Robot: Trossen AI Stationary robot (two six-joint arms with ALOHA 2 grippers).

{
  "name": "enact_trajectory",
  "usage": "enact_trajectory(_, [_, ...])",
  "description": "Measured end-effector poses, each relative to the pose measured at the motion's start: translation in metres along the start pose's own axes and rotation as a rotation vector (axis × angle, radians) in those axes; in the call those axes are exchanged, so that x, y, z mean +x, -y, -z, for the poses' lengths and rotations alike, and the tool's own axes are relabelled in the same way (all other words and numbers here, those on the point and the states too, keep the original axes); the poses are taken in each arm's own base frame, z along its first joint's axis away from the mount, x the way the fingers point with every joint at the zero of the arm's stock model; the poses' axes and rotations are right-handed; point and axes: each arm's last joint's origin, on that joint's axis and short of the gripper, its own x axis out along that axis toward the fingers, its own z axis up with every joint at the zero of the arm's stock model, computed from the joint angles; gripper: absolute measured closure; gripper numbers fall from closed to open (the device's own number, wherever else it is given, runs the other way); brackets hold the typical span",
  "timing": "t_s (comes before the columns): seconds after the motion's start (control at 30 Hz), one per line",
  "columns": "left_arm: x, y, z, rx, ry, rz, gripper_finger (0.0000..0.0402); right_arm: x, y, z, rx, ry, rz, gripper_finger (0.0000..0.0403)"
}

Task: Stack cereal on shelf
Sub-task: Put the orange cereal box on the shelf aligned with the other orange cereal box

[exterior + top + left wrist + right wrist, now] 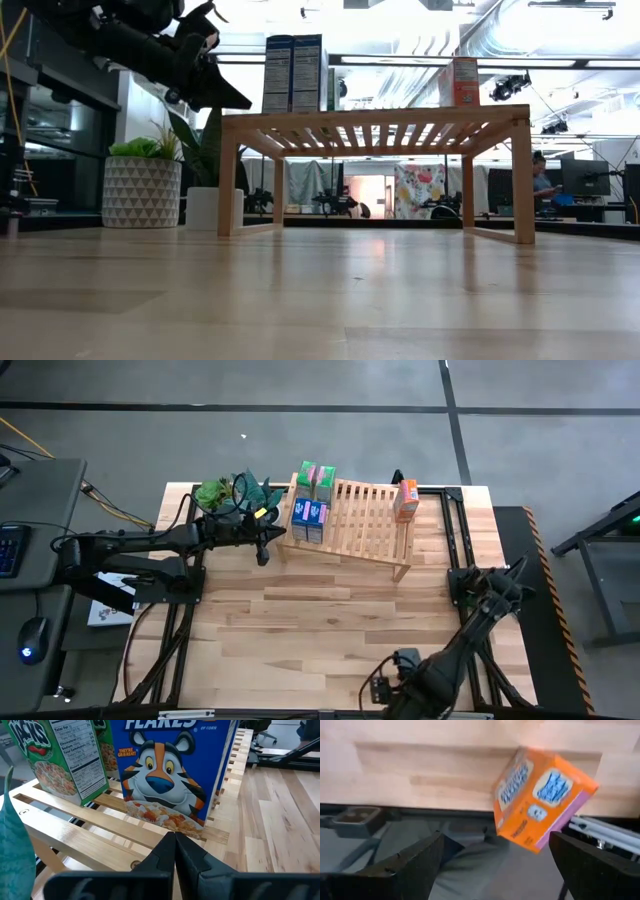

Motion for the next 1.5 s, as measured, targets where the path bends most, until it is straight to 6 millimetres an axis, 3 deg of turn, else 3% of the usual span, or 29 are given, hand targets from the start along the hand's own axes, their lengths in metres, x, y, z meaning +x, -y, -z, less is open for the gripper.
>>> enact_trajectory(0.2, [0.000, 0.000, 0.000, 0.001, 0.000, 0.001, 0.0401, 0.005, 0.000, 0.006, -0.017, -0.022, 0.000, 0.0049])
enact_trajectory(0.37, [0.000, 0.000, 0.000, 0.002, 0.001, 0.001, 0.0402, 0.005, 0.016, 0.009, 0.007, -0.034, 0.146, 0.0049])
enact_trajectory(0.47, [0.000, 0.000, 0.000, 0.002, 0.002, 0.001, 0.0401, 0.005, 0.020, 0.011, -0.002, 0.007, 0.122, 0.0049])
enact_trajectory(0.67, [0.000, 0.000, 0.000, -0.004, 0.002, 0.001, 0.0401, 0.005, 0.005, 0.003, -0.024, 0.081, -0.024, 0.0049])
enact_trajectory(1.03, [0.000, 0.000, 0.000, -0.004, 0.002, 0.001, 0.0401, 0.006, 0.011, 0.002, 0.007, 0.036, 0.113, 0.0049])
enact_trajectory(1.5, [0.000, 0.000, 0.000, -0.005, 0.002, 0.000, 0.0401, 0.029, 0.007, 0.007, 0.004, 0.082, 0.154, 0.0049])
